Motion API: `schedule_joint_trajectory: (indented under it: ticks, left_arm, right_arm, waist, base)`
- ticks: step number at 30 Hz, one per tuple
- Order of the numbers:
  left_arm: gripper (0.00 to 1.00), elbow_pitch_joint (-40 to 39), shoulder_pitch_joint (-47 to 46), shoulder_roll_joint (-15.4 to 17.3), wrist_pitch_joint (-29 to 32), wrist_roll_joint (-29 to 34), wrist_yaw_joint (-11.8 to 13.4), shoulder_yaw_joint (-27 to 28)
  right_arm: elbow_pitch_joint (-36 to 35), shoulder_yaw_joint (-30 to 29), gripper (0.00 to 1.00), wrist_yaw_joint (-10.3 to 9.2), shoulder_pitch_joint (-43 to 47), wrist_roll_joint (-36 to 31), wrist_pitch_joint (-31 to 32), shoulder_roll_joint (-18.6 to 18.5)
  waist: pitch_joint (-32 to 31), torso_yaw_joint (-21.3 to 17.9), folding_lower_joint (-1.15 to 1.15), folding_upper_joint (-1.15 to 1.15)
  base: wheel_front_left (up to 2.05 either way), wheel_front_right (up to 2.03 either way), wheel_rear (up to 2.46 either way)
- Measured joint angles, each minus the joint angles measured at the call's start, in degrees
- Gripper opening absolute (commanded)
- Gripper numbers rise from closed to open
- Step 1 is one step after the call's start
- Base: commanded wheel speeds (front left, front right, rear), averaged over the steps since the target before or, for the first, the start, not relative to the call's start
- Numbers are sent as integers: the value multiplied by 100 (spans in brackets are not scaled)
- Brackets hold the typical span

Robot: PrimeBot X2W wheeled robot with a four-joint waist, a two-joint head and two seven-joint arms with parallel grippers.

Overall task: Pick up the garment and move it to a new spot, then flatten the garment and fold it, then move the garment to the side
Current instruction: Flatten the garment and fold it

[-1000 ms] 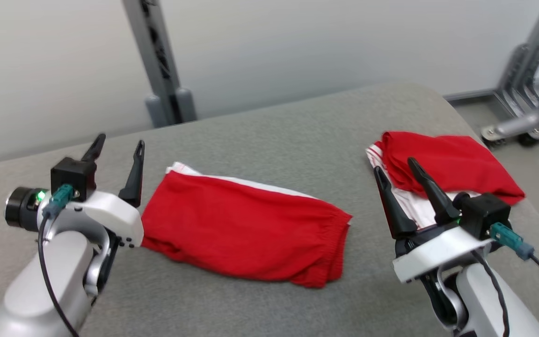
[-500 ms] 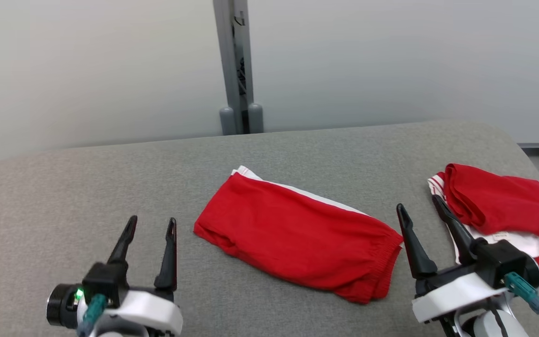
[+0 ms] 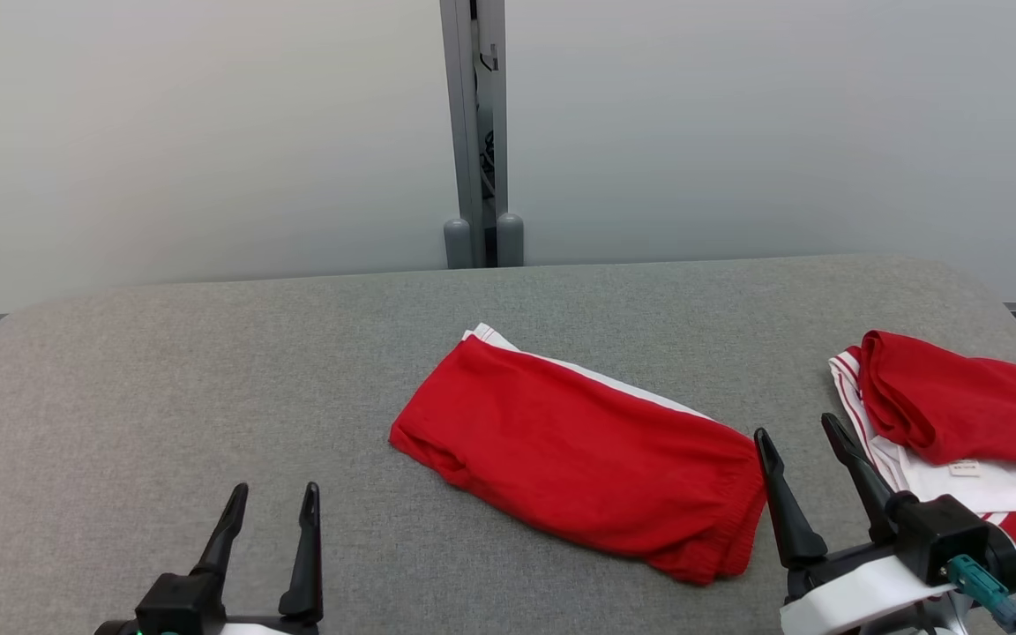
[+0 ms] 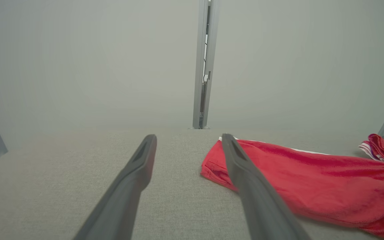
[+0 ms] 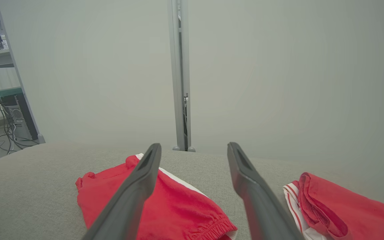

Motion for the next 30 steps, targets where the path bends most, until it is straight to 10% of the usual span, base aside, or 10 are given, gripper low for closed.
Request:
schedule_joint_trajectory:
  ticks: [12,30]
  left_arm:
    - [100,120,-10,-27,-1,-153,-48,-52]
    - [100,31,-64,-29,0,-31,-143,-179]
  right_arm:
    - [233,1,100,0,-2,299,0,10]
    - [2428,152,100,0,-498,2303,-1,23]
  waist:
    - [-1,33,0,0]
    - [314,481,0,0]
  base:
    - [0,0,0]
    - [0,0,0]
